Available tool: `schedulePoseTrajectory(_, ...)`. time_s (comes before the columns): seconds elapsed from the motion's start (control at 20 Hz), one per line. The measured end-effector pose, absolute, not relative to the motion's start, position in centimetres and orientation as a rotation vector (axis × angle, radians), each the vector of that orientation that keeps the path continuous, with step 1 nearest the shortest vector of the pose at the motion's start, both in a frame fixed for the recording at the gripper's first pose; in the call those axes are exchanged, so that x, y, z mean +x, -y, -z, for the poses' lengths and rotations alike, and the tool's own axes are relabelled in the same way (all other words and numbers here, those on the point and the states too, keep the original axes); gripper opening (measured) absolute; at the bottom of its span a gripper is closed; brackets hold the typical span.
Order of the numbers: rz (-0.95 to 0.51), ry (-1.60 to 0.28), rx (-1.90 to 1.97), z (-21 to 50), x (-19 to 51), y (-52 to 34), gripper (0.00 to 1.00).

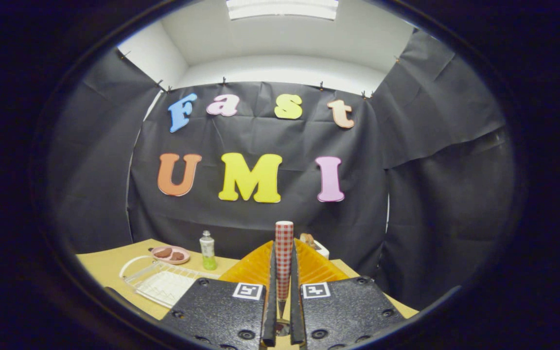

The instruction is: Take the plate from the dish rack, then take the spoon from the basket and place it into the plate.

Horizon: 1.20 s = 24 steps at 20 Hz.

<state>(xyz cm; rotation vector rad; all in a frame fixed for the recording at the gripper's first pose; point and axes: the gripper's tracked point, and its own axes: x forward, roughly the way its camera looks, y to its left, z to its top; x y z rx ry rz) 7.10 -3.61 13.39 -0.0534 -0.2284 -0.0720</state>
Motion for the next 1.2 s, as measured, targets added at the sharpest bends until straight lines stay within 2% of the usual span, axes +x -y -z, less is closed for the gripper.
schedulePoseTrajectory(0.55, -0.075, 0.229, 0.008, -3.3, 4.0, -10.1, 0.17)
schedulePoseTrajectory(0.9, 0.032, 0.179, 0.075, 2.8, 4.5, -9.5, 0.17)
schedulePoseTrajectory(1.2, 0.035, 0.120, -0.022, 6.5, 5.3, -9.4, 0.19)
